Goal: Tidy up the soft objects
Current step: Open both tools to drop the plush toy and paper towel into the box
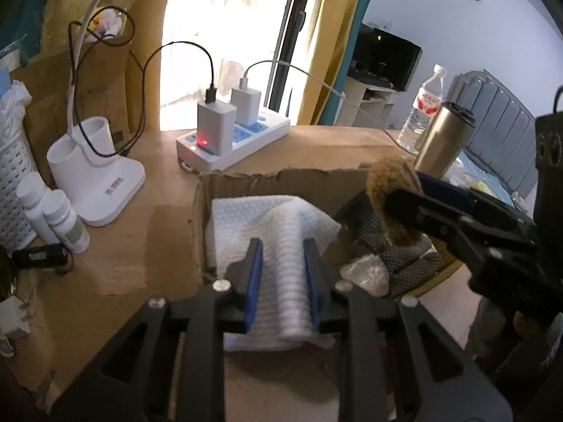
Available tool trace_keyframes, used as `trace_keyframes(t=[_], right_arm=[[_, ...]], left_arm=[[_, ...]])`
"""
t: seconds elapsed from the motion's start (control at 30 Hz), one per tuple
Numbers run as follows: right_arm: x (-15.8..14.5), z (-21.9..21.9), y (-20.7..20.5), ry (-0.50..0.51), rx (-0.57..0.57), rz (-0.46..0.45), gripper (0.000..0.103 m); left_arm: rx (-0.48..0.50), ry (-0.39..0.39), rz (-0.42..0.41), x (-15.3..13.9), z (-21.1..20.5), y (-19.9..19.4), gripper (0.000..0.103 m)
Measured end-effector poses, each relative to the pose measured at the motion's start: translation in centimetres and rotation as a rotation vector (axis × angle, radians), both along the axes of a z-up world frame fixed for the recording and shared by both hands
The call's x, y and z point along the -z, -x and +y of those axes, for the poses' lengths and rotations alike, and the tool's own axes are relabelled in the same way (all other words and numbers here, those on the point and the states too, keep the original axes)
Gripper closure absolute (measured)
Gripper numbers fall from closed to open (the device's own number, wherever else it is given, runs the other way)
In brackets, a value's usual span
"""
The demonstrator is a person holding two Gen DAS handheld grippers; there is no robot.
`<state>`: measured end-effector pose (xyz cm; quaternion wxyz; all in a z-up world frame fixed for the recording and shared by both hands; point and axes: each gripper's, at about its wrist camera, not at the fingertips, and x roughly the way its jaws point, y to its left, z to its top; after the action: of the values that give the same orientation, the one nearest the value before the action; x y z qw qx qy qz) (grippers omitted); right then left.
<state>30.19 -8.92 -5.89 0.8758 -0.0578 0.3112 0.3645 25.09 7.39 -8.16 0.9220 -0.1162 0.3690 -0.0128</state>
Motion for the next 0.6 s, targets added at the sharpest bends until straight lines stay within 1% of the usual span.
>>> trace_keyframes(t=[0.1,0.3,0.33,0.37,0.43,0.5,0.6], right_arm=[[0.6,0.4,-0.7,0.009,0.010,0.015,0.045],[1.0,0.5,-1.1,0.008,0.030,0.030,0.045],[1.1,0.5,-1.2,0.010,0.032,0.030,0.045],[1.1,0.6,-1.2,0.014,0.033,0.030,0.045],[1.2,0.9,-1.2,0.023,0.029,0.031,0.041],[1.2,1.1,-1.0,0.035,0.030,0.025,0.037],[1.2,1.3,-0.8,0.048,0.033,0.020,0.036]], left_arm=[[-0.007,0.014,-0.006,0.2,0.0,-0.1,0.077],[0.003,0.028,-0.008,0.5,0.0,-0.2,0.071],[0.005,0.032,-0.006,0.6,0.1,-0.2,0.068],[0.007,0.036,-0.005,0.7,0.1,-0.2,0.061],[0.016,0.047,-0.014,0.6,0.1,-0.1,0.053],[0.015,0.032,-0.016,0.5,-0.2,0.0,0.052],[0.018,0.025,-0.016,0.4,-0.3,0.1,0.051]])
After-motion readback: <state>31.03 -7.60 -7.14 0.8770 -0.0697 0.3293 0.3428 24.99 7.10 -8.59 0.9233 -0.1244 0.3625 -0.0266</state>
